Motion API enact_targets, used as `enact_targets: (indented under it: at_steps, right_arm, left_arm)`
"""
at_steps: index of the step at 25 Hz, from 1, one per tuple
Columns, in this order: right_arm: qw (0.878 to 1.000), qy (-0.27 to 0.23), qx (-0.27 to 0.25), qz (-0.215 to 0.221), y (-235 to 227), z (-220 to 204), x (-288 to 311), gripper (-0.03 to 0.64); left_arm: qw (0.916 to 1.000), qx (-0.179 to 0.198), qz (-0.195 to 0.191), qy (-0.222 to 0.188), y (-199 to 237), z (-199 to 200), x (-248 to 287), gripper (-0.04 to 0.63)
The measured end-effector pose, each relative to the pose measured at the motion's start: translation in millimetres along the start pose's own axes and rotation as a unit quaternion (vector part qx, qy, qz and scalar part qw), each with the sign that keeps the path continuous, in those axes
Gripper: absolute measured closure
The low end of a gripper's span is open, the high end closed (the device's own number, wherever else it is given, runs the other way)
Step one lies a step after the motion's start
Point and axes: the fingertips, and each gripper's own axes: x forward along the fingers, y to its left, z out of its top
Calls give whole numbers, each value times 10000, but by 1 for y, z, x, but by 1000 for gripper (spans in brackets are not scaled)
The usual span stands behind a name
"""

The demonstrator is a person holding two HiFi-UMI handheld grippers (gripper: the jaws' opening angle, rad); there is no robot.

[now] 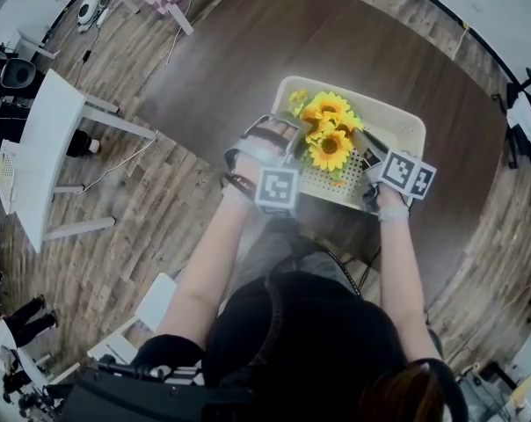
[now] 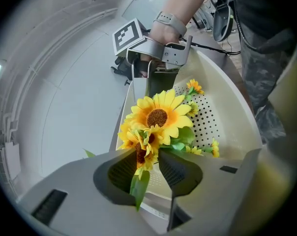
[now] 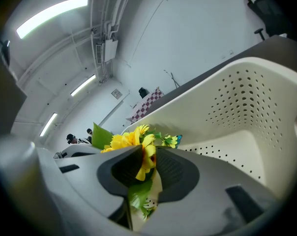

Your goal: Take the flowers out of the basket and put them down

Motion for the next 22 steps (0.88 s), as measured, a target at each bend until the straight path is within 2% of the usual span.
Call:
enact_targets:
  at_steps: [6,9,22]
  right_arm:
    - [10000,-27,-33,24,2,0,1,552]
    - [10000,-56,-72,36,3,0,1,566]
    - [9990,-284,-323,78,14,7,-5,606]
  left_arm:
    - [9999,-38,110,21,2,1,1,471]
    - [9998,-106,154,-12,3,4,0,517]
    - [9993,-162,318,56,5,10,-3,543]
